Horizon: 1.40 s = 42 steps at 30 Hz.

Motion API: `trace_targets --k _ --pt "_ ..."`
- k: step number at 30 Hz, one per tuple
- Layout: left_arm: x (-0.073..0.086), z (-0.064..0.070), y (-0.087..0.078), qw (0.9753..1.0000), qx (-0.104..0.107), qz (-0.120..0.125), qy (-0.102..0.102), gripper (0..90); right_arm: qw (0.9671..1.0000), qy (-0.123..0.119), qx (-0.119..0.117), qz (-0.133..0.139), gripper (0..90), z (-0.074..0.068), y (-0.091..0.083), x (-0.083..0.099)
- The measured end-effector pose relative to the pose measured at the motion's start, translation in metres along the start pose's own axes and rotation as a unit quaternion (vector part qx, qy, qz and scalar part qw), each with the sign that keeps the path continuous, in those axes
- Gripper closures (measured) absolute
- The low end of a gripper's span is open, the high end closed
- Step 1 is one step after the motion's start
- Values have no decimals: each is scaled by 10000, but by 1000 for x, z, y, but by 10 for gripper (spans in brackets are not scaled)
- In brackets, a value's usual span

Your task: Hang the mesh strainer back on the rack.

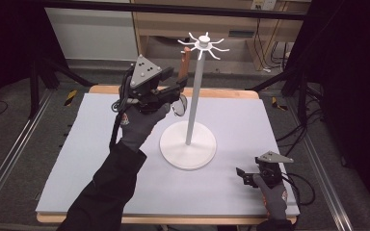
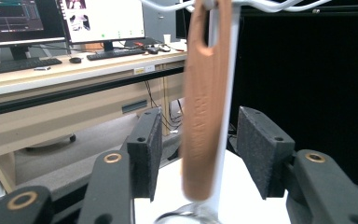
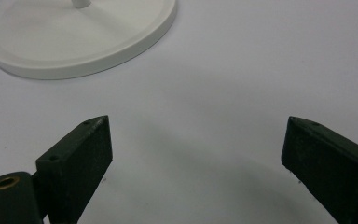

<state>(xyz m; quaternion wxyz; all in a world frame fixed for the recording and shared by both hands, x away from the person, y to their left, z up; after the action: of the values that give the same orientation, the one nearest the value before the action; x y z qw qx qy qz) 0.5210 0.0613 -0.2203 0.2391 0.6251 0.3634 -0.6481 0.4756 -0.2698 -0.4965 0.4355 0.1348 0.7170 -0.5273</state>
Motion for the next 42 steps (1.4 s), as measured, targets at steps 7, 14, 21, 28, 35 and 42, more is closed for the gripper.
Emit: trace_targets --k 7,14,21,28,35,42 --pt "13 -5 -10 9999 94 -108 -55 464 10000 -22 21 -8 90 0 1 0" --pt "34 -9 -23 9994 166 -290 -27 435 10000 14 31 -39 89 0 1 1" --pt "69 -20 -34 9987 88 -500 -69 420 10000 12 22 -33 87 0 2 1" --pt "100 -30 -41 9974 33 -707 -154 412 10000 44 29 -36 83 0 2 1" --pt "134 -40 -47 9950 -50 -945 -314 400 10000 57 36 -35 81 0 2 1" --pt "169 -52 -55 9909 -164 -1230 -514 391 10000 46 63 -24 77 1 2 2"
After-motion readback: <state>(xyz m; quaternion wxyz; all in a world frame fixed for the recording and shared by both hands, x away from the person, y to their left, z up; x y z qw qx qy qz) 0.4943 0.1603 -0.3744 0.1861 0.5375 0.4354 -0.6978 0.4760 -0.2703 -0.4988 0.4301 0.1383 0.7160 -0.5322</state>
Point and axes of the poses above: each handheld gripper's, and its own axes: y roughly forward along the jaws, x roughly out of its underside, z roughly to its right, the point moved 4 cm from there along y, roughly forward along the jaws, and after that the axes turned 3 degrees about -z, right-handed, at the moved point
